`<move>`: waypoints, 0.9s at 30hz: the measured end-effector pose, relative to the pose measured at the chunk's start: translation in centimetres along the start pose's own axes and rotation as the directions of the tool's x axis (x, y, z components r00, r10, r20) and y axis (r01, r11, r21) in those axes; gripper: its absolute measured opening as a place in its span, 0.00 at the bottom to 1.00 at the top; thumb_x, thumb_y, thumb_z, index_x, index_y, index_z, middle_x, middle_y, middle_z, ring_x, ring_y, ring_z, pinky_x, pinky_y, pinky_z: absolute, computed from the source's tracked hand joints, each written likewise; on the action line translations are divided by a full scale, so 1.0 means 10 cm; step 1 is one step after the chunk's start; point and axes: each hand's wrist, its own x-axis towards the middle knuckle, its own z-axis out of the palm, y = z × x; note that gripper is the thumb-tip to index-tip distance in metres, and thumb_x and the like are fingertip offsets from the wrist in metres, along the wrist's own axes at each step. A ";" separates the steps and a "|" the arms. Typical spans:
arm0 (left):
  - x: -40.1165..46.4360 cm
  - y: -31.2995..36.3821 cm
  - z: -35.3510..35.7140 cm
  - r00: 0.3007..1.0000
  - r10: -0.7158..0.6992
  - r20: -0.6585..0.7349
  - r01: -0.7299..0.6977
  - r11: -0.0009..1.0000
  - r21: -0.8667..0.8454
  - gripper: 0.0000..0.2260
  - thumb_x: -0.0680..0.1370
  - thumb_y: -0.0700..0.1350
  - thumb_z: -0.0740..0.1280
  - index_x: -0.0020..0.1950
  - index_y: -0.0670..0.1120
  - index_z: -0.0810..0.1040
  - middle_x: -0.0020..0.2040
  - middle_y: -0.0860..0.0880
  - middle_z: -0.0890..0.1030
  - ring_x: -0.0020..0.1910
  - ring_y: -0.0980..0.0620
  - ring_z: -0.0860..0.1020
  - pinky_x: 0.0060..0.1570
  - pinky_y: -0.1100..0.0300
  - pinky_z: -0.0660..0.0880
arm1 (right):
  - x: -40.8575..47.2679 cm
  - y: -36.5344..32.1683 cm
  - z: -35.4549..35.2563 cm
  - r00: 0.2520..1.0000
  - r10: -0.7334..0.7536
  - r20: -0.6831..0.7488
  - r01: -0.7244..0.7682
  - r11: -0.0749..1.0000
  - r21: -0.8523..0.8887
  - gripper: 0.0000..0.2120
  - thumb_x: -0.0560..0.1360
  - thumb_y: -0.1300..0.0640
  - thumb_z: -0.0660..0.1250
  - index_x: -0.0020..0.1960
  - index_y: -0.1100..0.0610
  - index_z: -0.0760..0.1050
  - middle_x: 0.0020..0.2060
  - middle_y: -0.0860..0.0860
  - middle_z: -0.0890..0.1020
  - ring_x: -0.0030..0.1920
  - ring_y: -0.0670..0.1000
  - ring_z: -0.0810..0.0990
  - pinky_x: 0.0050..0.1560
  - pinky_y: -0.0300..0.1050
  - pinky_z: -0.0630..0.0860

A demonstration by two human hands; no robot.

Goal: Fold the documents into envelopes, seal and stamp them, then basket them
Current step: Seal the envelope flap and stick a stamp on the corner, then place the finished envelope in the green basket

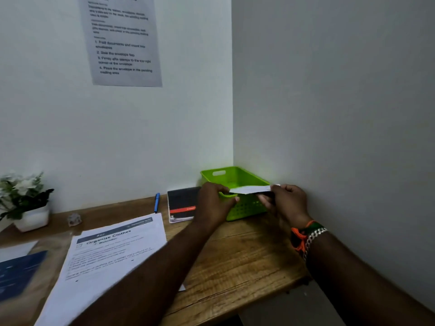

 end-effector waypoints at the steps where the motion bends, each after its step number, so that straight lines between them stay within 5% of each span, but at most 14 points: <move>1: -0.03 -0.03 0.04 0.999 0.046 -0.027 -0.045 0.998 0.033 0.16 0.70 0.47 0.81 0.54 0.46 0.84 0.54 0.47 0.81 0.55 0.50 0.78 0.55 0.60 0.71 | 0.06 0.04 0.06 1.000 0.003 0.000 -0.003 1.000 0.000 0.04 0.79 0.66 0.67 0.53 0.64 0.74 0.47 0.67 0.82 0.30 0.54 0.85 0.30 0.41 0.82; 4: -0.07 -0.09 0.07 0.992 0.112 -0.065 -0.106 0.991 0.081 0.15 0.71 0.44 0.81 0.54 0.44 0.84 0.54 0.46 0.80 0.56 0.48 0.77 0.53 0.64 0.67 | 0.23 0.12 0.21 0.999 -0.013 -0.043 0.008 0.995 -0.098 0.08 0.78 0.62 0.70 0.51 0.61 0.72 0.47 0.68 0.83 0.32 0.60 0.86 0.31 0.48 0.83; 7: -0.07 -0.10 0.04 0.989 0.137 -0.061 -0.131 0.987 0.092 0.13 0.72 0.44 0.79 0.55 0.45 0.84 0.54 0.46 0.80 0.57 0.48 0.78 0.57 0.61 0.71 | 0.33 0.21 0.28 0.987 -0.130 -0.091 0.083 0.912 -0.402 0.13 0.74 0.53 0.74 0.48 0.54 0.70 0.42 0.60 0.84 0.30 0.59 0.85 0.36 0.56 0.85; 11: -0.05 -0.12 0.03 0.989 0.140 -0.049 -0.136 0.988 0.074 0.11 0.73 0.44 0.78 0.54 0.46 0.84 0.54 0.47 0.81 0.57 0.48 0.80 0.61 0.52 0.76 | 0.30 0.26 0.21 0.952 -0.306 -0.012 0.220 0.711 -0.668 0.15 0.74 0.47 0.72 0.51 0.54 0.72 0.44 0.53 0.81 0.45 0.58 0.81 0.46 0.45 0.72; 17: -0.05 -0.13 0.05 0.988 0.142 -0.068 -0.136 0.987 0.084 0.12 0.73 0.42 0.78 0.55 0.45 0.84 0.55 0.48 0.82 0.57 0.49 0.81 0.61 0.51 0.77 | 0.23 0.37 0.14 0.887 -0.397 0.236 0.424 0.498 -0.756 0.10 0.73 0.47 0.73 0.42 0.52 0.76 0.34 0.46 0.81 0.41 0.53 0.81 0.42 0.46 0.74; 27: -0.18 -0.23 -0.39 0.976 0.218 0.007 -0.216 0.959 0.182 0.15 0.74 0.45 0.76 0.61 0.49 0.85 0.56 0.53 0.84 0.56 0.55 0.81 0.59 0.54 0.78 | 0.07 0.40 0.24 0.825 -0.470 0.315 0.547 0.521 -0.655 0.08 0.73 0.49 0.74 0.41 0.51 0.77 0.30 0.47 0.81 0.35 0.48 0.81 0.39 0.49 0.77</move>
